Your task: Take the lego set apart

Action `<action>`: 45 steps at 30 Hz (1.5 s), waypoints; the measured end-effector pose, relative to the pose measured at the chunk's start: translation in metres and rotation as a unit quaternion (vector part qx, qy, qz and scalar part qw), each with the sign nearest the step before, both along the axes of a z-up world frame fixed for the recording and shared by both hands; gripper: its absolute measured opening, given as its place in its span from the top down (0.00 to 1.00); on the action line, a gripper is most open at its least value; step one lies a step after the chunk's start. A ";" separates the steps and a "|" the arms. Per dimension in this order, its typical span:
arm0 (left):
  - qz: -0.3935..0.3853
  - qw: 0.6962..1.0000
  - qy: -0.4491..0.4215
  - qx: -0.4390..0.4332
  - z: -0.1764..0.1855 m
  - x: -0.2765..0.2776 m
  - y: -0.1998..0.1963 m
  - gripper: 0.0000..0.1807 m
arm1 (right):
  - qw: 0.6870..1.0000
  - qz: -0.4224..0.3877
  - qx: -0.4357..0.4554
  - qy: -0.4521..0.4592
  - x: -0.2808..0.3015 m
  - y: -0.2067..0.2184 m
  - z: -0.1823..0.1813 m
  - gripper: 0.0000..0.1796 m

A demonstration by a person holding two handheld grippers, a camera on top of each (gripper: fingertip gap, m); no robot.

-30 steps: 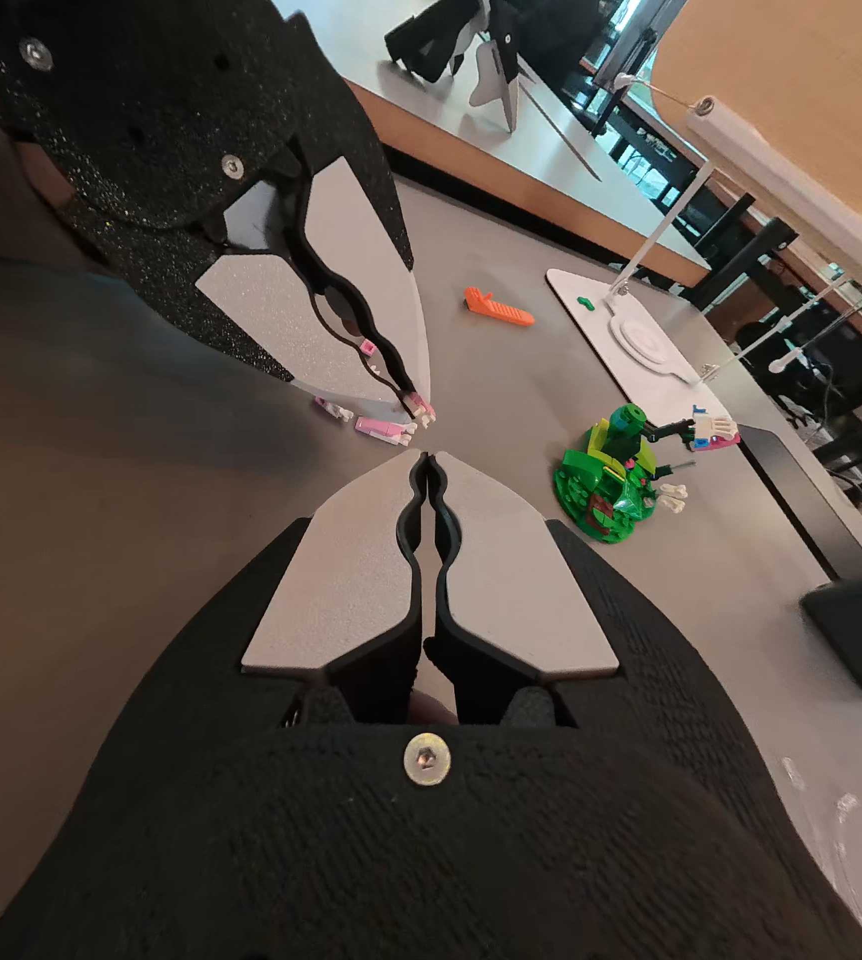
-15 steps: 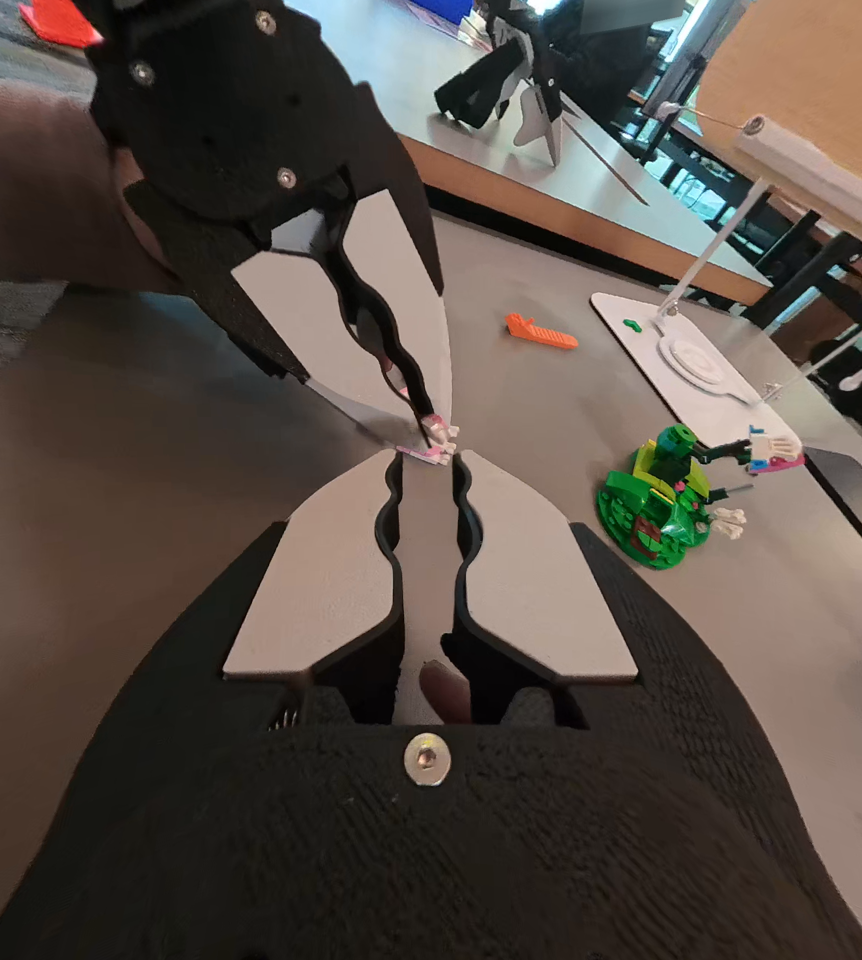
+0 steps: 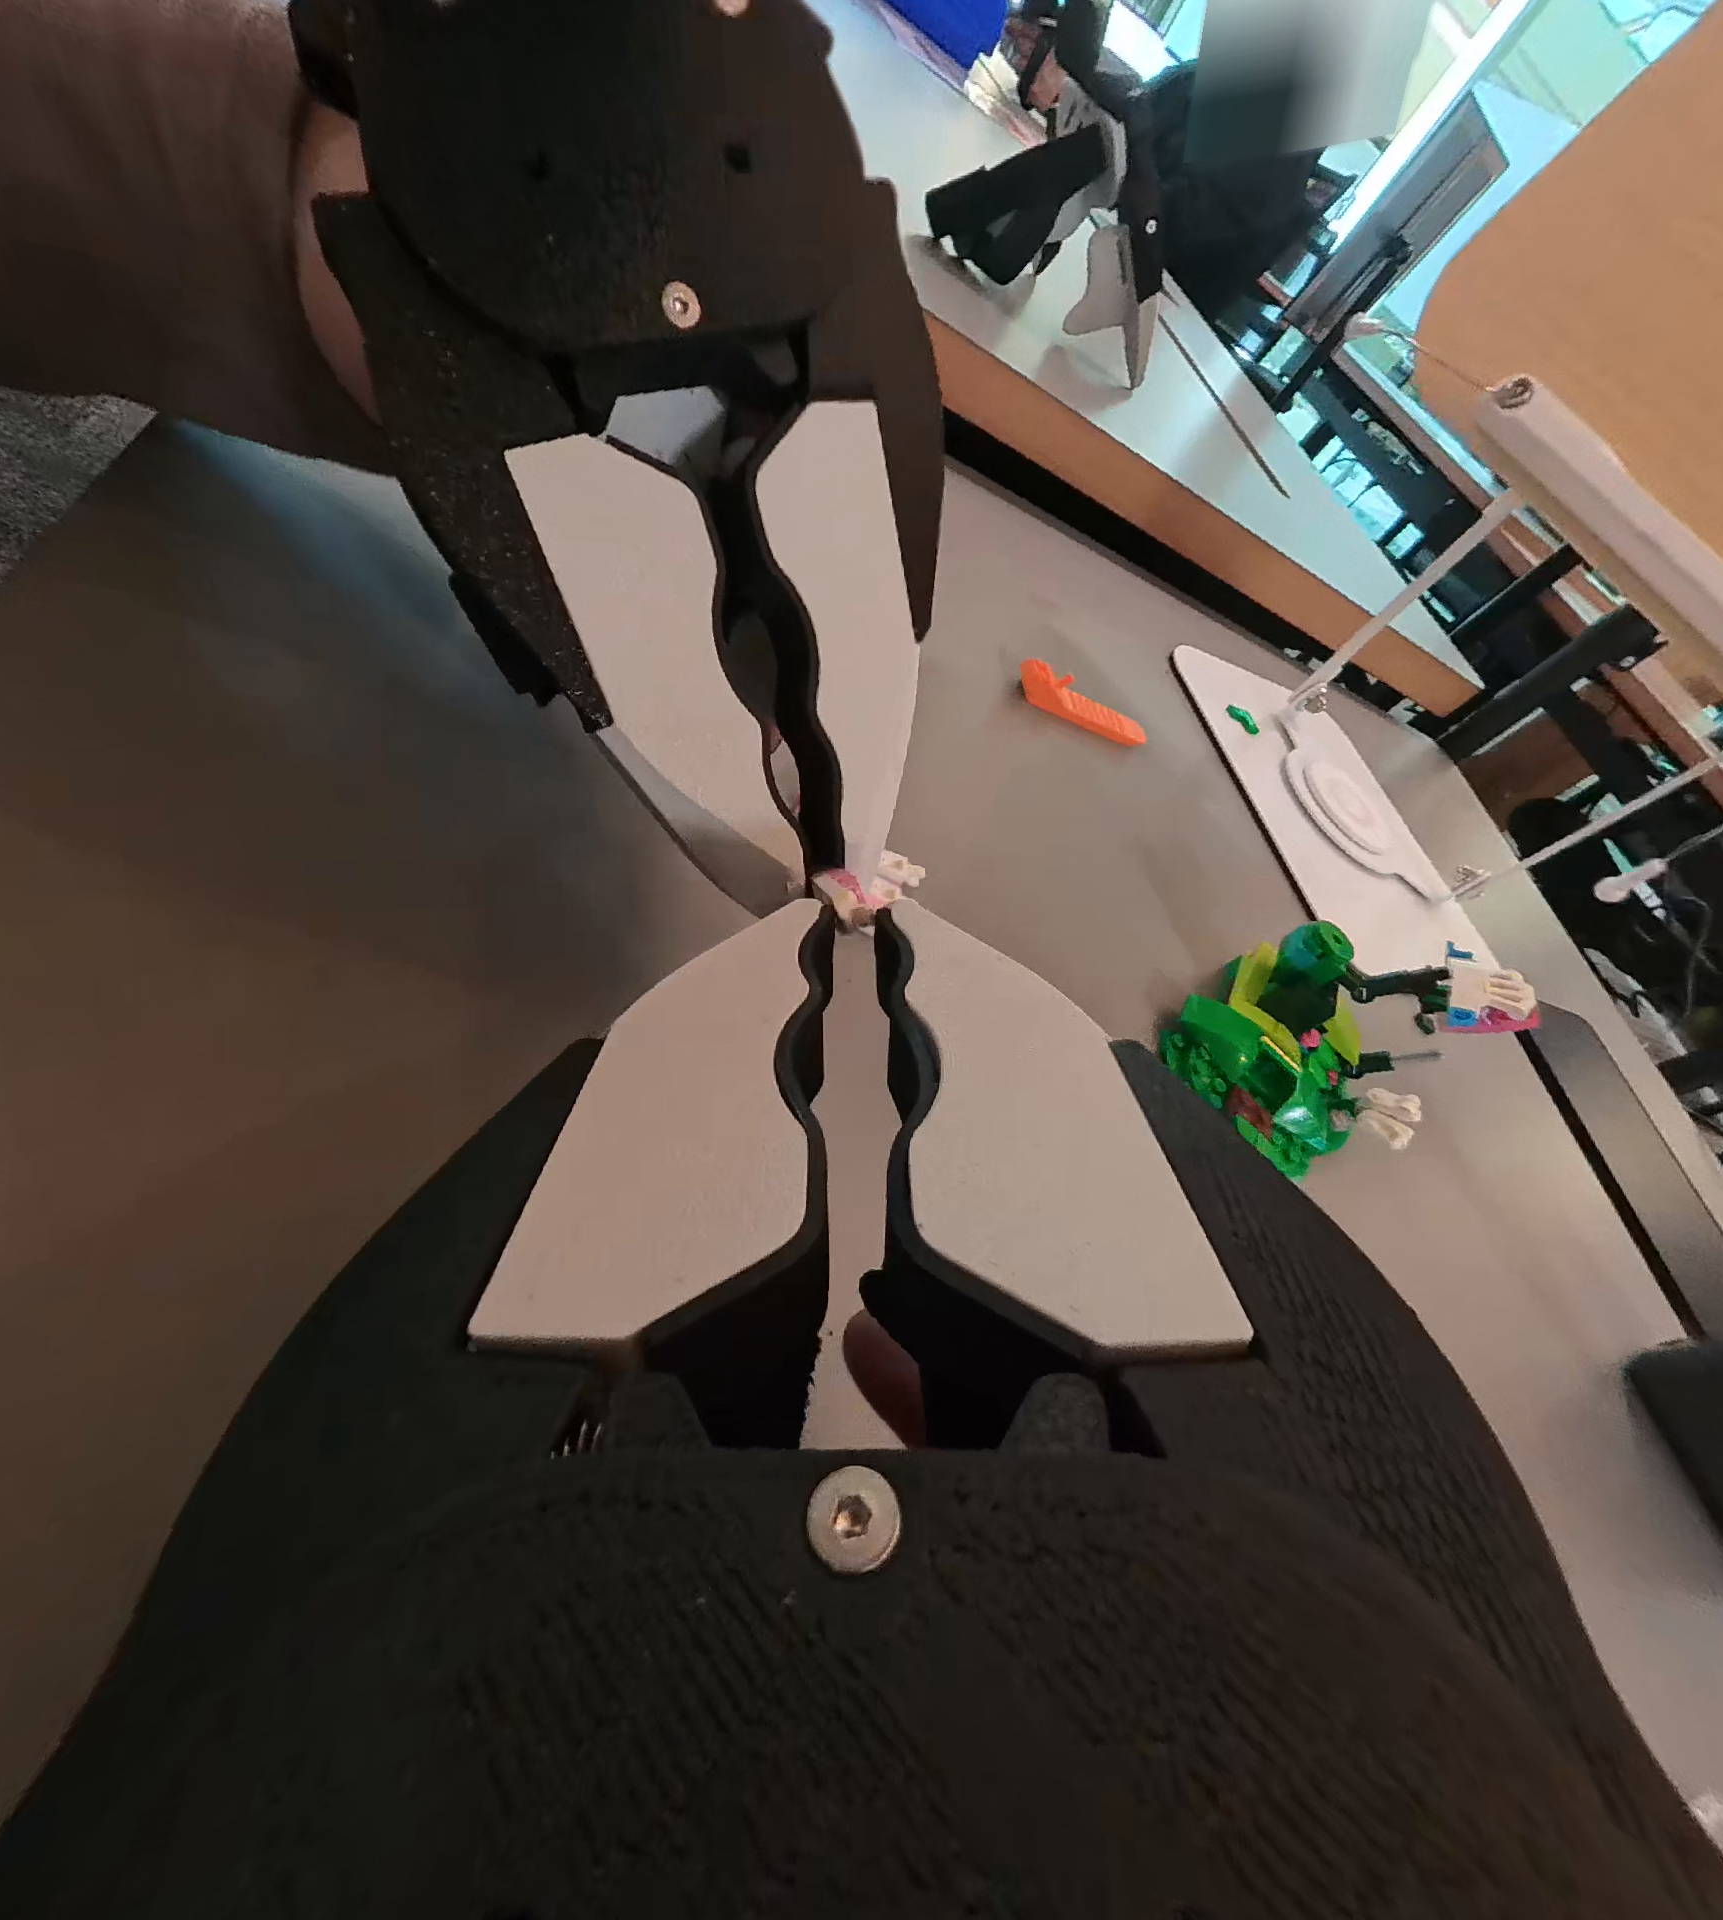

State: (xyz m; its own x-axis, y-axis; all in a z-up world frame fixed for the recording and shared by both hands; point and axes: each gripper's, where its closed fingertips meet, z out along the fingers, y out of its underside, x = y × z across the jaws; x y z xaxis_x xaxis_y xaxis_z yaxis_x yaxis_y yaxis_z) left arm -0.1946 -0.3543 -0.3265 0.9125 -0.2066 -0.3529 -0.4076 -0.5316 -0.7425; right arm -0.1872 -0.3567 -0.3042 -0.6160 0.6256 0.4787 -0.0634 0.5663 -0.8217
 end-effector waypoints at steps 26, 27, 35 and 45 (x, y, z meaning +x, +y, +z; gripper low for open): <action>0.059 0.965 -0.198 0.162 0.052 -0.005 0.010 0.98 | 0.979 -0.070 0.018 0.191 -0.003 0.009 0.049 0.98; 0.059 0.969 -0.169 0.168 0.053 -0.005 0.011 0.98 | 0.981 -0.066 0.001 0.183 -0.003 0.009 0.050 0.98; 0.027 0.978 -0.083 0.188 0.060 0.003 0.011 0.92 | 0.988 -0.014 -0.110 0.105 0.003 0.012 0.052 0.98; -0.099 0.940 -0.278 0.172 0.071 0.033 -0.010 0.97 | 0.942 0.120 -0.310 -0.055 0.023 -0.005 0.060 0.98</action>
State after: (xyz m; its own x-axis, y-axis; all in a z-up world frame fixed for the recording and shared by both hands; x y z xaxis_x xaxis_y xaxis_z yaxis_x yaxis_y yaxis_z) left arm -0.1615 -0.3646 -0.2560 0.9312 -0.3531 0.0902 0.0285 -0.1762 -0.9839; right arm -0.1646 -0.3622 -0.2446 -0.7992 0.6011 -0.0070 -0.0241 -0.0436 -0.9988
